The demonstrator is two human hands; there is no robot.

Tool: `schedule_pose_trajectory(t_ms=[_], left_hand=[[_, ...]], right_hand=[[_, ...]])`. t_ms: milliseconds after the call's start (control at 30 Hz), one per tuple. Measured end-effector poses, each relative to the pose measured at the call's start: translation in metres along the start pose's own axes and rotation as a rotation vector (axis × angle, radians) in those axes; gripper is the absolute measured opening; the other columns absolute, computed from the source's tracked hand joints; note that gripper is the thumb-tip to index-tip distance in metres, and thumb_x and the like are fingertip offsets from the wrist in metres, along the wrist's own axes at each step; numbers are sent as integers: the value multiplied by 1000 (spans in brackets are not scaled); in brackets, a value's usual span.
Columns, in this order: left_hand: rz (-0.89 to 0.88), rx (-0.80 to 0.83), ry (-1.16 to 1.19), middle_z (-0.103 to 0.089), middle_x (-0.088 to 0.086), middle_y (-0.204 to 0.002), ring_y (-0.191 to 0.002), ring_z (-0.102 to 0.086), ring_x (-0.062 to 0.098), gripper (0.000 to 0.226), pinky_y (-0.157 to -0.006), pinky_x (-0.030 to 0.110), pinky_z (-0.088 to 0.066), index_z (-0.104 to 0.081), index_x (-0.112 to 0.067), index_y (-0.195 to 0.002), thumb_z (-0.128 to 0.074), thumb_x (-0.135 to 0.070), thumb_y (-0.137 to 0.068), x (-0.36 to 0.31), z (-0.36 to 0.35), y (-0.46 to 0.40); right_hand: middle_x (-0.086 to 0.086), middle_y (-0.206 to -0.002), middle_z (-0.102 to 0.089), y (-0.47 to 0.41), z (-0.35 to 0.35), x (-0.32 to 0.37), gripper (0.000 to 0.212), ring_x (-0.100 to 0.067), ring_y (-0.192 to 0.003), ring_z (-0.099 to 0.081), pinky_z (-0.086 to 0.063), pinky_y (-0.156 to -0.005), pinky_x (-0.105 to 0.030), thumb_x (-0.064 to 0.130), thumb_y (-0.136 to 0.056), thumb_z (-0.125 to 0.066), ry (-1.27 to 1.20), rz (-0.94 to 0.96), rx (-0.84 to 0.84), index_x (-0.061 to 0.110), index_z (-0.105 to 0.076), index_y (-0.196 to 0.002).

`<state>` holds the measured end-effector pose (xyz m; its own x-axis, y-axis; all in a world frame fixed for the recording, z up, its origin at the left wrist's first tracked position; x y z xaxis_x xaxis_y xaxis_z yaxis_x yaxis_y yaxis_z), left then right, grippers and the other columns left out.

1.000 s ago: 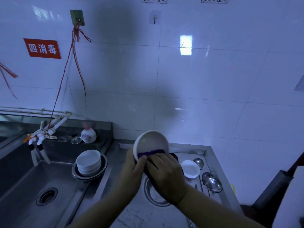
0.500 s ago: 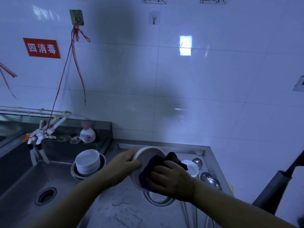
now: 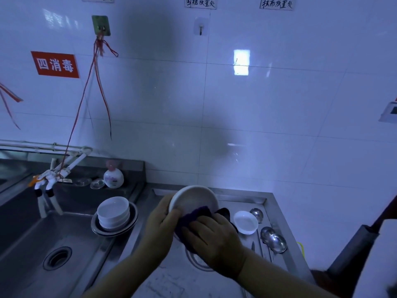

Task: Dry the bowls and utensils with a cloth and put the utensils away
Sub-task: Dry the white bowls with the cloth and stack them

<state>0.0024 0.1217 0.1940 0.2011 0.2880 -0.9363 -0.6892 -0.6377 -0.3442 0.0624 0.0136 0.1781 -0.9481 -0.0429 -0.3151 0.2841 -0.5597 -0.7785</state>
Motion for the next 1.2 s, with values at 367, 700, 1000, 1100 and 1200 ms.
schedule_pose_trajectory(t_ms=[367,700,1000,1100,1200], left_hand=[[227,199,7,-70,4,-100,-94,-63,29,34,-75,43,-53,-67,-38,-101,-56,-25,-72,1,6,-17],[28,83,51,-66,-4,-105,-92,-61,6,35,-69,15,-50,-60,-26,-114,-48,-21,-81,-4,3,0],[311,612,-290,-65,18,-93,-85,-58,33,38,-73,41,-43,-68,-8,-99,-53,-20,-67,23,-1,-23],[269,522,-311,-66,-7,-94,-91,-61,18,21,-77,23,-48,-64,-33,-96,-58,-18,-82,20,3,-30],[52,394,-601,-48,-16,-115,-105,-48,3,55,-83,16,-43,-38,-35,-132,-62,-35,-83,6,12,-29]], right_hand=[[-1,-77,-68,-9,11,-14,14,-17,-68,-61,-48,-60,-30,17,-93,-63,48,192,82,16,-74,-85],[1,-91,-71,-8,10,9,14,-14,-78,-62,-51,-68,-28,26,-94,-62,-37,-35,47,18,-70,-103],[-1,-86,-63,16,10,-1,12,-20,-79,-57,-42,-69,-30,15,-96,-56,-81,499,251,18,-66,-91],[0,-80,-63,6,9,-10,17,-18,-72,-57,-44,-65,-29,15,-97,-55,-79,389,258,19,-67,-85],[3,-88,-68,4,11,-26,16,-14,-79,-61,-49,-67,-28,19,-96,-54,-49,272,316,22,-69,-91]])
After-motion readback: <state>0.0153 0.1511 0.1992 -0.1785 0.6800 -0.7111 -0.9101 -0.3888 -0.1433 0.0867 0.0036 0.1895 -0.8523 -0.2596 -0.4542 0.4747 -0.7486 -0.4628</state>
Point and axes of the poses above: each hand's wrist, its own y-axis away from the middle knuckle, its own z-axis out of the back of the hand, x = y × z, the point moved 6 cm from there along -y, towards the middle knuckle
